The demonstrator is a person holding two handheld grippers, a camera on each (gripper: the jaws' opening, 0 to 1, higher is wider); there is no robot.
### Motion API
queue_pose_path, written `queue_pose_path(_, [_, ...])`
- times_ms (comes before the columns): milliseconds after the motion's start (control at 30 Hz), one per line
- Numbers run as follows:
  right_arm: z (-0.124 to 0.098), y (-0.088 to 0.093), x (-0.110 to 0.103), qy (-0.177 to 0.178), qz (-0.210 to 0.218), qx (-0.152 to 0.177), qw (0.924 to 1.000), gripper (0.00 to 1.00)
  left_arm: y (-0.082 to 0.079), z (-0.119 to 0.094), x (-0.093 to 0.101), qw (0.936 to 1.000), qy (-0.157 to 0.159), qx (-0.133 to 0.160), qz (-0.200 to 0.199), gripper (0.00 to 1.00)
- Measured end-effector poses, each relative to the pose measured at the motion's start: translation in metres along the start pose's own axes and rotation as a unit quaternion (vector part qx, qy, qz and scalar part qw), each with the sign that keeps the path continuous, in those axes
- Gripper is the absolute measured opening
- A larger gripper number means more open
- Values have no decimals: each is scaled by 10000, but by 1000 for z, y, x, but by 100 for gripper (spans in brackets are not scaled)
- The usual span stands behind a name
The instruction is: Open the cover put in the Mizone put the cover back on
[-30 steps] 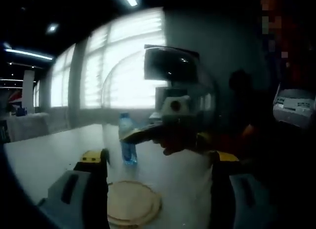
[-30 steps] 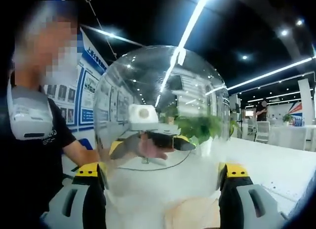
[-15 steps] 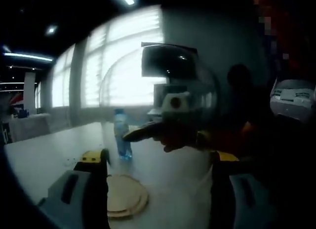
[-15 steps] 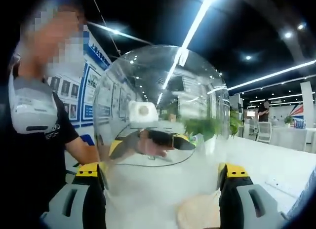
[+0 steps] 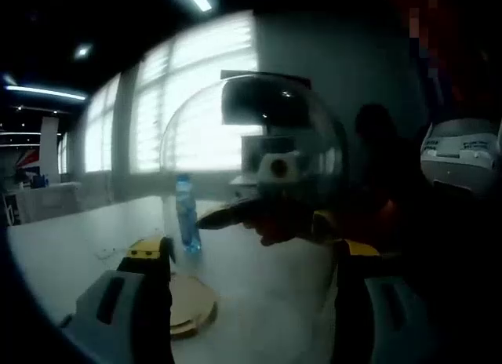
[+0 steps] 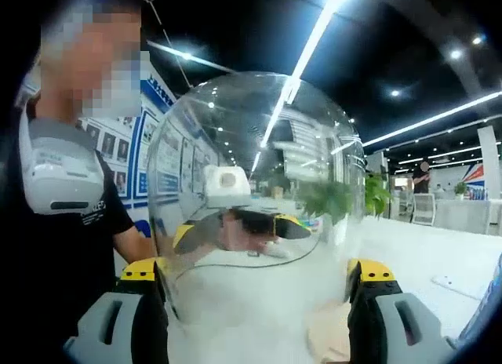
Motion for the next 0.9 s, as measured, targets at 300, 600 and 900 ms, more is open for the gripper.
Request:
queue_pose_path(300, [-1, 0, -13, 30, -88, -81, 9999, 90, 4, -5, 13, 10000, -4, -39, 13, 72])
queue_pose_path(600, [4, 7, -26, -16, -49, -121, 9999, 90, 9, -14, 24, 10000, -61, -30, -13, 72])
queue_pose_path(900, [3, 22, -23, 47, 198, -46, 9998, 90, 24, -11, 20, 9996, -37, 124, -254, 72])
Point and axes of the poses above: the point that each gripper's makers call its tool centre point, and the gripper's own axes: z roughly forward along the fingers, x roughly to its right, y roughly out of its underside, the point moved 3 cm from there along -z, roughly backward along the fingers, and after that the axes turned 1 degree about -x, right-handed, at the moved point
